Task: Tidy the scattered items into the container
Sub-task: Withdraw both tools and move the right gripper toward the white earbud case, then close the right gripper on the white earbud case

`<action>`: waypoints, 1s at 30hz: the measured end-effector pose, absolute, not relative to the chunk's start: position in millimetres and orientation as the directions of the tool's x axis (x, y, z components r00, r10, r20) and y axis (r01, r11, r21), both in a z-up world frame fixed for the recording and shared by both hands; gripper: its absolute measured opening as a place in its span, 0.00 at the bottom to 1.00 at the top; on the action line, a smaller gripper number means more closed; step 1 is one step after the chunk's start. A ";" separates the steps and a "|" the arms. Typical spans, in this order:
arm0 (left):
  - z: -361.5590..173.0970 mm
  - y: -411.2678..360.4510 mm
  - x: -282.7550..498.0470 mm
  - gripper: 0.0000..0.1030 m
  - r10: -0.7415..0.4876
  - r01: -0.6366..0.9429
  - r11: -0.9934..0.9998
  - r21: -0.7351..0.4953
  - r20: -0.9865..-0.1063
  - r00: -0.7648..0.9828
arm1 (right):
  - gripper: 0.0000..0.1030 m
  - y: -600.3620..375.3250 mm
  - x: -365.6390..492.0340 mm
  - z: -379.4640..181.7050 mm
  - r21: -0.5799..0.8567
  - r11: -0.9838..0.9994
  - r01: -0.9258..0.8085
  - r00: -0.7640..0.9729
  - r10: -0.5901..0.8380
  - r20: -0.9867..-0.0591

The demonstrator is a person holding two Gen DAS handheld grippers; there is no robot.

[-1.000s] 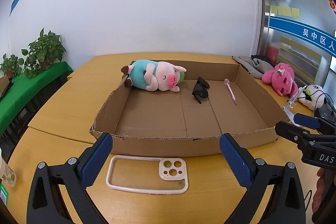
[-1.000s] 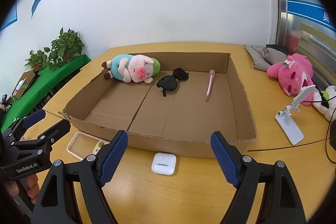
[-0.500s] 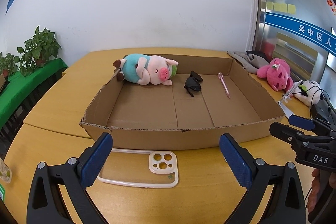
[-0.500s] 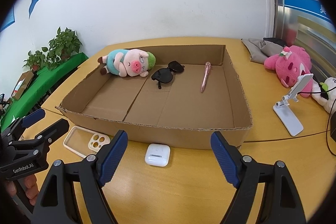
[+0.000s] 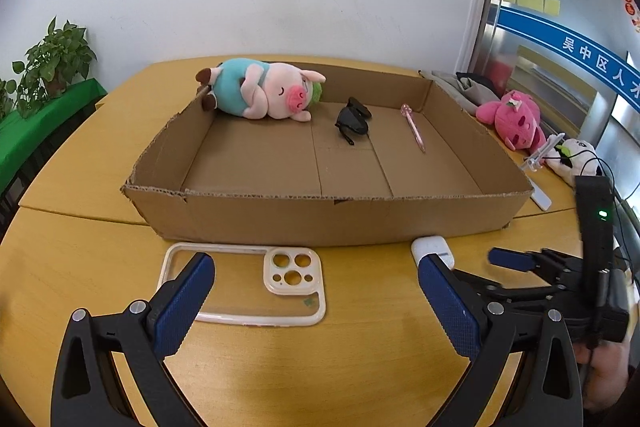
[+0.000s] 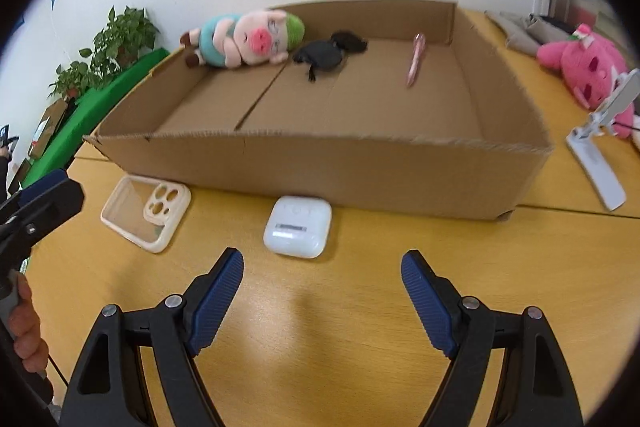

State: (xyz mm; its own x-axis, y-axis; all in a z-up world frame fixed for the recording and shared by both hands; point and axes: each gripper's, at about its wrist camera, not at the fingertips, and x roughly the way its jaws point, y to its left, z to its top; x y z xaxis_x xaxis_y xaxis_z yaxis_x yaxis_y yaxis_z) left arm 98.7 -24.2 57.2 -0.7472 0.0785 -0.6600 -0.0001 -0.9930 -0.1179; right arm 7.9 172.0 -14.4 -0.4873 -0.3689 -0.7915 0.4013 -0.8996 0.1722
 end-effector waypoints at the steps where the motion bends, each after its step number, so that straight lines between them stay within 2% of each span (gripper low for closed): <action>1: 55.8 -25.2 99.2 1.00 0.084 -0.003 -0.993 -0.122 -0.666 -0.741 | 0.79 166.8 4.6 -19.2 0.184 -0.895 0.406 -0.479 -0.380 -0.792; 5: 50.3 -29.0 102.0 1.00 0.099 -0.004 -0.990 -0.139 -0.683 -0.724 | 0.79 148.4 -8.0 -33.9 0.174 -0.897 0.407 -0.476 -0.371 -0.797; 9: 46.4 -31.5 104.4 1.00 0.118 -0.010 -0.987 -0.159 -0.688 -0.716 | 0.78 134.4 -13.5 -35.6 0.096 -0.895 0.435 -0.505 -0.330 -0.798; 11: 45.7 -32.2 103.1 1.00 0.130 -0.017 -0.986 -0.169 -0.688 -0.714 | 0.67 133.1 -12.4 -34.6 0.094 -0.889 0.448 -0.503 -0.338 -0.795; 13: 45.1 -32.2 99.8 1.00 0.147 -0.027 -0.983 -0.182 -0.691 -0.708 | 0.45 135.1 -8.4 -33.5 0.083 -0.888 0.453 -0.510 -0.334 -0.793; 21: 33.7 -18.5 79.9 1.00 0.315 -0.135 -0.945 -0.297 -0.725 -0.613 | 0.44 149.8 17.0 -32.0 0.187 -0.851 0.491 -0.469 -0.439 -0.766; 25: 15.8 -1.1 67.5 0.99 0.446 -0.202 -0.894 -0.399 -0.762 -0.470 | 0.44 152.8 40.5 -31.3 0.194 -0.835 0.515 -0.458 -0.460 -0.761; 30: -7.1 20.3 60.7 0.97 0.559 -0.236 -0.829 -0.507 -0.768 -0.313 | 0.44 162.2 60.1 -30.9 0.234 -0.823 0.518 -0.444 -0.492 -0.749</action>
